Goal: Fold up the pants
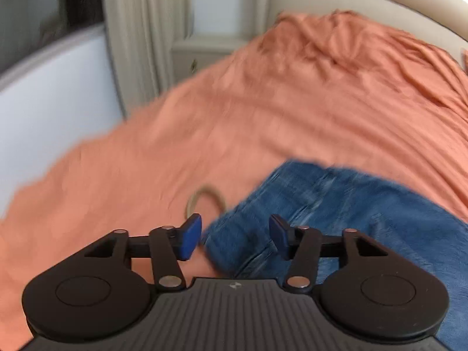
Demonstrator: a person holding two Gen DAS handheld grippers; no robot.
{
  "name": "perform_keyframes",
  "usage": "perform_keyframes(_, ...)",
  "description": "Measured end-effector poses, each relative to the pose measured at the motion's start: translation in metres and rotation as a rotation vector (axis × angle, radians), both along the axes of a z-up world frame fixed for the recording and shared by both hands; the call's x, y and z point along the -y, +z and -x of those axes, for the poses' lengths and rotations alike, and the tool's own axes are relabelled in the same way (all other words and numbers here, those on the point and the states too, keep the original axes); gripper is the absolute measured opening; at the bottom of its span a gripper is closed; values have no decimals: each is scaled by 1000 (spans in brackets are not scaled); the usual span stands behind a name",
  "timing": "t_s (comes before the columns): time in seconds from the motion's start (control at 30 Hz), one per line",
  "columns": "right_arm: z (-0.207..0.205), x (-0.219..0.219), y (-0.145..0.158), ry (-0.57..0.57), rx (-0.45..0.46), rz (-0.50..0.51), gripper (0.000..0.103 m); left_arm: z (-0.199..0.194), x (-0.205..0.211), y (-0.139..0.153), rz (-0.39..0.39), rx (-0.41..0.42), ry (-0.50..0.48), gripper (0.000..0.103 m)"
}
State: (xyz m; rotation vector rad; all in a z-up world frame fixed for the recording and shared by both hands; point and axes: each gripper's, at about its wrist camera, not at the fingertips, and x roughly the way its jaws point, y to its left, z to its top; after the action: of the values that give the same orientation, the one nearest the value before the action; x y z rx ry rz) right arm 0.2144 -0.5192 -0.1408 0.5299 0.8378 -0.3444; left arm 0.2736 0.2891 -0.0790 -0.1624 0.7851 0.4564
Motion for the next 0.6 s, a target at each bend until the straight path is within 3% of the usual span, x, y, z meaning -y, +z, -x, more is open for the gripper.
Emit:
perform_keyframes(0.13, 6, 31, 1, -39, 32, -69, 51, -11, 48, 33, 24, 10, -146, 63)
perform_keyframes(0.23, 5, 49, -6, -83, 50, -127, 48, -36, 99, 37, 43, 3, -283, 63)
perform_keyframes(0.43, -7, 88, -38, -190, 72, -247, 35, -73, 203, 2, 51, -62, -496, 57)
perform_keyframes(0.53, -16, 102, -55, -215, 80, -280, 33, -86, 245, -21, 51, -93, -568, 57)
perform_keyframes(0.6, -21, 111, -68, -226, 81, -316, 25, -88, 266, -32, 53, -112, -596, 56)
